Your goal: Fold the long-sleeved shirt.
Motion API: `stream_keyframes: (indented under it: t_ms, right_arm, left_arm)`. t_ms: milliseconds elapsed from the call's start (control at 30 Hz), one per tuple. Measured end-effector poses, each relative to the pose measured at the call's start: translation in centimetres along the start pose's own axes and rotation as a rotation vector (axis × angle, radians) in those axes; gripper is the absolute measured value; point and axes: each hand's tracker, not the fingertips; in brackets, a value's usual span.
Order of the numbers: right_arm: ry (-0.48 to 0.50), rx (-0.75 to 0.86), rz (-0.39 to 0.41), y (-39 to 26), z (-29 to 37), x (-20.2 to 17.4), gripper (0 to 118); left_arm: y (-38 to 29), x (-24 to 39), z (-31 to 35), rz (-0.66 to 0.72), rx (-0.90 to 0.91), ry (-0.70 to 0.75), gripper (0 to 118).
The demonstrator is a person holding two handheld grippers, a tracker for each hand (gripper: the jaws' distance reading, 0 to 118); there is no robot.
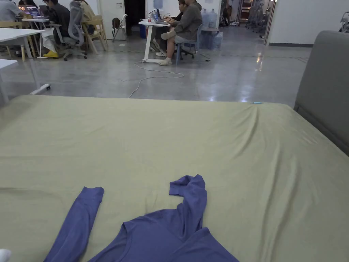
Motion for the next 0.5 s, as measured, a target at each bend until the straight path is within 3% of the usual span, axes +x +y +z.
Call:
stream_keyframes:
  t_ms: [267, 400, 467, 500]
  right_arm:
    - [0.003, -0.093, -0.010, 0.1, -4.2, -0.3, 7]
    - [0.077, -0.141, -0.124, 0.8, -4.2, 1.5, 14]
    - [0.113, -0.157, -0.169, 1.1, -3.9, 2.3, 22]
    - [0.122, -0.166, -0.186, 1.3, -3.4, 2.5, 36]
  left_arm:
    - [-1.6, -2.7, -5.8, 0.050, -0.073, 0.045, 0]
    - [-2.7, -3.1, -8.1, 0.081, -0.055, 0.055, 0]
    - [-2.3, -3.3, -7.5, 0.118, -0.045, 0.032, 11]
    - [-2.2, -3.3, -7.1, 0.135, -0.036, 0.031, 27]
